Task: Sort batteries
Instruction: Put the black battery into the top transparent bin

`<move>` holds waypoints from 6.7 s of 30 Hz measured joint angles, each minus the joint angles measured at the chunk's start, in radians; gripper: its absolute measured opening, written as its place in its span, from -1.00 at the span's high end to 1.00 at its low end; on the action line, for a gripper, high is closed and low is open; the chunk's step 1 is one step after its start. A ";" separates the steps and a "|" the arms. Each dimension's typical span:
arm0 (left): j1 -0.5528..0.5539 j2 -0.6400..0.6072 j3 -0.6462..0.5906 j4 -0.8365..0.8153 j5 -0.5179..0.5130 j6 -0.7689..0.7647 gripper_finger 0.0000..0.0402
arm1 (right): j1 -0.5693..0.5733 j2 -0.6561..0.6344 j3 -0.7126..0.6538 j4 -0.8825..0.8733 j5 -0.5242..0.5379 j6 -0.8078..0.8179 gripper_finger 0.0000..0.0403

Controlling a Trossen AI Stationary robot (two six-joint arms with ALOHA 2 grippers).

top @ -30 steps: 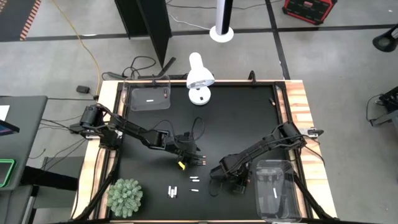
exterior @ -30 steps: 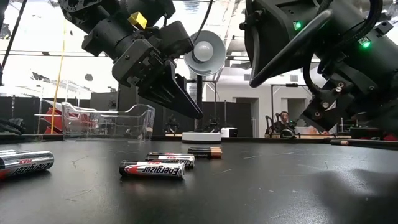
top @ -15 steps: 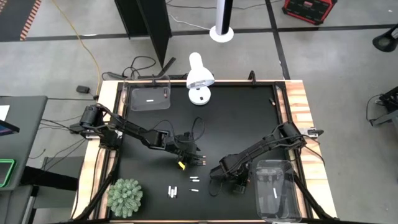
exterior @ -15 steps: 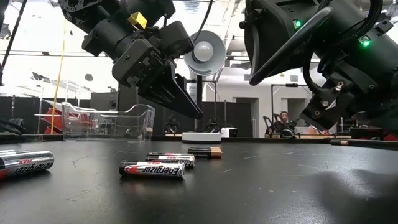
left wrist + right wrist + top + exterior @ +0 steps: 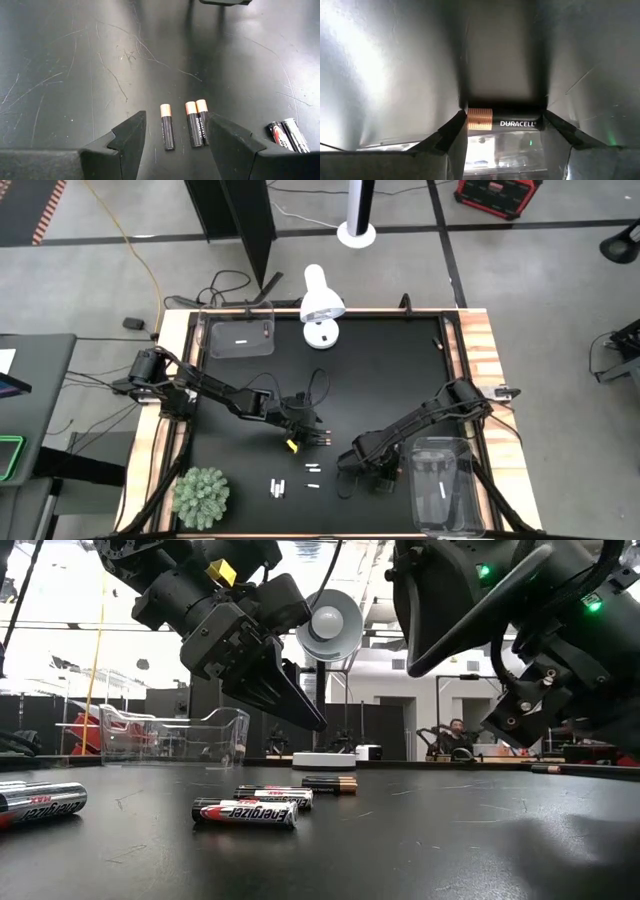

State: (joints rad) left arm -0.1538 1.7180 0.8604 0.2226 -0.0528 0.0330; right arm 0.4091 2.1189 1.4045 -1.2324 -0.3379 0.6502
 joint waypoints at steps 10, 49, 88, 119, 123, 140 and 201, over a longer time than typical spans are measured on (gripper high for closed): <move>0.000 0.000 0.000 0.000 0.000 -0.003 0.01 | 0.000 -0.002 0.002 -0.009 0.024 0.000 0.01; 0.000 0.000 0.000 0.000 0.000 -0.019 0.01 | -0.007 -0.023 0.125 0.002 0.337 -0.003 0.00; 0.000 -0.169 0.000 -0.053 -0.011 0.012 0.01 | 0.005 -0.431 0.126 0.387 0.913 -0.337 0.00; -0.002 -1.154 -0.274 -0.359 -0.214 0.048 0.01 | -0.293 -0.460 0.126 1.111 0.481 -1.017 0.00; -0.002 -1.240 -0.327 -0.361 -0.253 0.043 0.01 | -0.355 -0.450 0.126 1.200 0.345 -1.028 0.00; -0.002 -1.335 -0.375 -0.394 -0.271 0.038 0.01 | -0.455 -0.334 0.126 1.449 0.099 -0.965 0.00; -0.102 -0.748 -0.319 0.521 -0.471 1.619 0.27 | -0.449 -0.332 0.125 1.395 0.099 -0.788 -0.01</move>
State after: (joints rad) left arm -0.2554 0.9695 0.5415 0.7434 -0.5240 1.6524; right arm -0.0399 1.7870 1.5299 0.1625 -0.2386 -0.1379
